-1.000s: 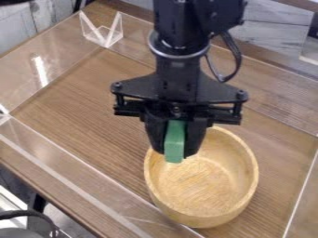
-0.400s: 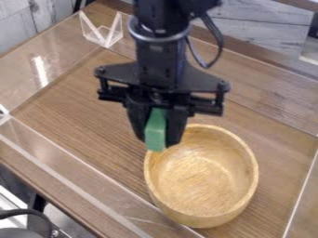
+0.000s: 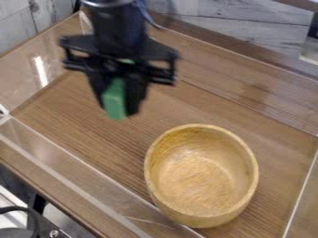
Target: Remove the green block from inside the brown bowl and put it on the table
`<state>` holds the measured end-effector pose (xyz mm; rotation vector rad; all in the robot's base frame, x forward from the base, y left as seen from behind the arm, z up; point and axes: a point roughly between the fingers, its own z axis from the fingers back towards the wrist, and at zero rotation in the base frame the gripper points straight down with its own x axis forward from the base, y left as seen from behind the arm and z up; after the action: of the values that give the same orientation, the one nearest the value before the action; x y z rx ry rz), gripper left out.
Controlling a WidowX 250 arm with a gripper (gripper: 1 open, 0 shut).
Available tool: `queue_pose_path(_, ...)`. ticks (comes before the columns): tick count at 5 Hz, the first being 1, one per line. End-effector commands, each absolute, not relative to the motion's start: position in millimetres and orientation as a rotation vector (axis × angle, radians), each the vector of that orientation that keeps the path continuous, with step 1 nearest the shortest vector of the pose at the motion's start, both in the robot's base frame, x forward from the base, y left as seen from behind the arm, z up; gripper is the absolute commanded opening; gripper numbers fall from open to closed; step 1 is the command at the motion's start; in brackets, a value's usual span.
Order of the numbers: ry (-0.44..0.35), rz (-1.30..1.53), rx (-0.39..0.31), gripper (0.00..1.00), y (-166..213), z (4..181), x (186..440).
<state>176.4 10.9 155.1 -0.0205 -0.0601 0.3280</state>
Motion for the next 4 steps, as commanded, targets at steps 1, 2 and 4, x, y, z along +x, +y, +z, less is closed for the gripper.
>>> queue_pose_path(1,-0.105,0.374,-0.013,0.00,28,162.3,181)
queue_pose_path(2,-0.103,0.412,-0.001,0.00,31,152.6,178)
queue_pose_path(4,-0.093,0.361,0.029,0.00,39,130.3,177)
